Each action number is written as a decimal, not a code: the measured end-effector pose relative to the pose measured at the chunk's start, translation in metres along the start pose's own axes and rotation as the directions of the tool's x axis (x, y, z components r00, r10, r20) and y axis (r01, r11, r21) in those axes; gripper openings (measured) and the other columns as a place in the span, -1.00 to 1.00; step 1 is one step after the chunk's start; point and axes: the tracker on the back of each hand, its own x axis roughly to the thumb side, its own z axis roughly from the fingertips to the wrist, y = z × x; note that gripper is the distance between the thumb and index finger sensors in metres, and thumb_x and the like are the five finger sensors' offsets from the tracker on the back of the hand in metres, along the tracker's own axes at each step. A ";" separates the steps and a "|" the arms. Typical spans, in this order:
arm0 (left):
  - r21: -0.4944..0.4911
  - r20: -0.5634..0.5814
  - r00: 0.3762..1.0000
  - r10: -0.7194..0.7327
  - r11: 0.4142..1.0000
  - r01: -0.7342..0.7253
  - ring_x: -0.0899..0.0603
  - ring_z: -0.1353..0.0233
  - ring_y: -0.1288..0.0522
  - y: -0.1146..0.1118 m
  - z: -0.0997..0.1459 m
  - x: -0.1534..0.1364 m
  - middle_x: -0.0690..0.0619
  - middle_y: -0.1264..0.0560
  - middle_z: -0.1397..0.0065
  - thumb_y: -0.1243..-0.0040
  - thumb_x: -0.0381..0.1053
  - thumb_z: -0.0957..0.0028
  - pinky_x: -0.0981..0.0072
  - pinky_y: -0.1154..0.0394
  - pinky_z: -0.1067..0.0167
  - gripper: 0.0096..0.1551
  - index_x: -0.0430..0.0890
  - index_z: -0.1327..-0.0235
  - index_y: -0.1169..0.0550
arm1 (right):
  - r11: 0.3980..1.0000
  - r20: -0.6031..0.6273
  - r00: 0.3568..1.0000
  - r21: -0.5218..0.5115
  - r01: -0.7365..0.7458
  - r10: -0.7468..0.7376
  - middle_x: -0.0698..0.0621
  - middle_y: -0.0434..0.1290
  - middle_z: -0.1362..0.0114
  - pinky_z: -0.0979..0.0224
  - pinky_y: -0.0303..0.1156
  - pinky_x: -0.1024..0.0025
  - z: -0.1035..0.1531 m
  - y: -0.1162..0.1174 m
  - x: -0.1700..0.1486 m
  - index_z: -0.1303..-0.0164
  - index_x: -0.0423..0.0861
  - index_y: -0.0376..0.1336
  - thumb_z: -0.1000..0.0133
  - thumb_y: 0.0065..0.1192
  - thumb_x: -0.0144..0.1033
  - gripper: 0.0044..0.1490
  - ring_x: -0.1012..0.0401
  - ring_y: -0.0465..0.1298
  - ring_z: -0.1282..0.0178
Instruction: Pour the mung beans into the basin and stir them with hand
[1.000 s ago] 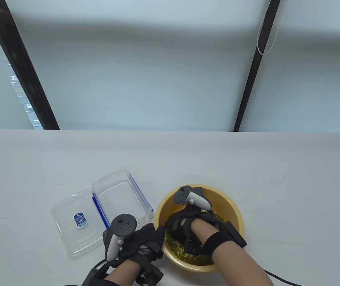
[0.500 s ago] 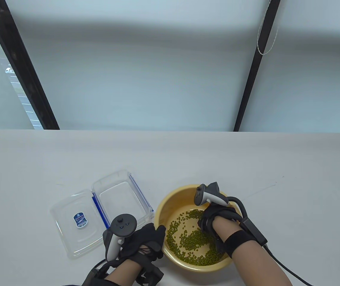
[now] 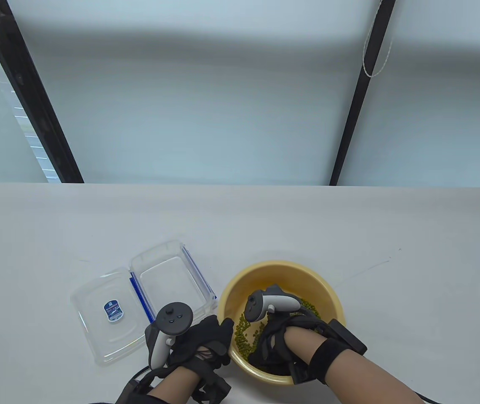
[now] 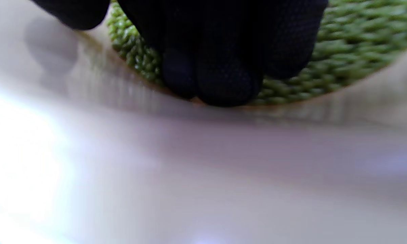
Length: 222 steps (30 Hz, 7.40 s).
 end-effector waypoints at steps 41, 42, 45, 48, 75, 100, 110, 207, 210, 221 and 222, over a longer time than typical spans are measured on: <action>0.000 -0.001 1.000 0.002 1.000 -0.002 0.03 0.26 -0.74 0.000 -0.001 0.001 0.10 -0.67 0.20 0.01 0.24 -0.25 0.24 -0.70 0.24 -0.25 -0.41 -0.25 -0.33 | 0.978 -0.216 0.961 -0.071 -0.195 0.176 0.03 0.62 -0.11 -0.11 0.57 0.22 0.013 -0.005 -0.020 -0.22 -0.24 0.29 -0.05 0.04 0.20 -0.17 0.12 0.70 0.09; 0.000 -0.001 1.000 0.003 1.000 -0.003 0.03 0.25 -0.74 0.000 -0.001 0.001 0.10 -0.67 0.20 0.01 0.24 -0.25 0.24 -0.70 0.24 -0.25 -0.41 -0.25 -0.33 | 0.989 -0.135 0.982 -0.053 -0.140 0.132 0.03 0.61 -0.14 -0.14 0.56 0.21 0.011 -0.002 -0.016 -0.25 -0.22 0.28 -0.05 0.04 0.20 -0.18 0.11 0.70 0.06; 0.001 0.000 1.000 0.002 1.000 -0.002 0.03 0.26 -0.74 0.000 -0.002 0.001 0.10 -0.67 0.20 0.00 0.24 -0.25 0.24 -0.70 0.24 -0.25 -0.41 -0.25 -0.34 | 0.991 -0.029 0.992 -0.063 -0.122 0.120 0.03 0.59 -0.15 -0.17 0.54 0.20 0.005 0.004 0.000 -0.24 -0.21 0.27 -0.06 0.04 0.20 -0.19 0.09 0.68 0.02; 0.000 0.000 1.000 0.002 1.000 -0.002 0.03 0.26 -0.74 0.000 -0.002 0.001 0.10 -0.67 0.20 0.00 0.24 -0.25 0.24 -0.70 0.24 -0.25 -0.41 -0.25 -0.34 | 0.988 0.008 0.995 -0.117 -0.098 0.100 0.05 0.59 -0.17 -0.17 0.54 0.20 0.002 -0.002 0.010 -0.26 -0.17 0.26 -0.07 0.04 0.14 -0.25 0.10 0.68 0.01; -0.010 0.002 1.000 0.005 1.000 -0.005 0.03 0.25 -0.73 0.000 -0.001 0.001 0.09 -0.66 0.19 0.02 0.23 -0.26 0.23 -0.70 0.24 -0.25 -0.42 -0.26 -0.32 | 0.908 -0.406 0.913 -0.396 -0.137 -0.040 0.05 0.52 -0.26 -0.20 0.53 0.22 0.015 -0.053 -0.063 -0.36 -0.11 0.20 -0.07 0.08 0.15 -0.23 0.11 0.65 -0.05; -0.008 0.004 1.000 0.006 1.000 -0.006 0.03 0.25 -0.73 0.000 -0.002 0.001 0.09 -0.66 0.19 0.02 0.24 -0.25 0.23 -0.69 0.23 -0.25 -0.42 -0.26 -0.32 | 0.997 0.015 0.997 -0.041 0.071 -0.070 0.06 0.56 -0.22 -0.22 0.52 0.17 -0.008 -0.013 0.009 -0.29 -0.14 0.23 -0.08 0.06 0.12 -0.27 0.08 0.66 -0.04; -0.012 0.015 1.000 0.008 1.000 -0.008 0.03 0.25 -0.73 0.000 -0.002 0.001 0.10 -0.66 0.20 0.03 0.24 -0.25 0.24 -0.70 0.24 -0.25 -0.42 -0.25 -0.32 | 0.906 -0.058 0.973 -0.380 0.187 -0.225 0.07 0.51 -0.24 -0.23 0.50 0.19 -0.016 -0.056 -0.002 -0.39 -0.05 0.14 -0.07 0.07 0.17 -0.22 0.10 0.63 -0.05; -0.014 0.017 1.000 0.005 1.000 -0.004 0.03 0.25 -0.73 0.000 -0.004 0.001 0.10 -0.66 0.20 0.02 0.25 -0.25 0.23 -0.70 0.24 -0.24 -0.40 -0.26 -0.33 | 0.921 0.026 0.948 -0.231 0.314 -0.316 0.03 0.49 -0.28 -0.23 0.48 0.18 -0.016 -0.046 -0.011 -0.42 -0.10 0.09 -0.08 0.03 0.19 -0.17 0.07 0.62 -0.05; -0.015 0.018 1.000 0.004 1.000 -0.004 0.03 0.25 -0.73 0.000 -0.004 0.001 0.10 -0.66 0.19 0.02 0.25 -0.25 0.23 -0.70 0.24 -0.24 -0.40 -0.26 -0.32 | 0.892 -0.060 0.955 -0.380 0.246 -0.289 0.05 0.48 -0.28 -0.23 0.48 0.19 -0.009 -0.057 -0.025 -0.42 -0.09 0.09 -0.07 0.04 0.20 -0.17 0.08 0.61 -0.06; -0.008 0.004 1.000 -0.006 1.000 0.006 0.03 0.25 -0.74 -0.002 -0.003 0.003 0.10 -0.67 0.19 0.02 0.24 -0.26 0.23 -0.70 0.24 -0.25 -0.41 -0.26 -0.33 | 0.964 -0.425 0.905 -0.254 -0.079 -0.037 0.01 0.56 -0.21 -0.13 0.55 0.25 0.021 -0.043 -0.069 -0.33 -0.21 0.20 -0.07 0.04 0.20 -0.16 0.10 0.67 0.04; -0.008 0.003 1.000 -0.005 1.000 0.005 0.03 0.25 -0.74 -0.002 -0.003 0.002 0.10 -0.67 0.19 0.02 0.24 -0.26 0.23 -0.70 0.24 -0.25 -0.41 -0.26 -0.33 | 0.971 -0.427 0.904 -0.219 -0.095 -0.008 0.02 0.56 -0.20 -0.13 0.54 0.26 0.022 -0.039 -0.066 -0.33 -0.21 0.20 -0.07 0.04 0.20 -0.16 0.11 0.67 0.04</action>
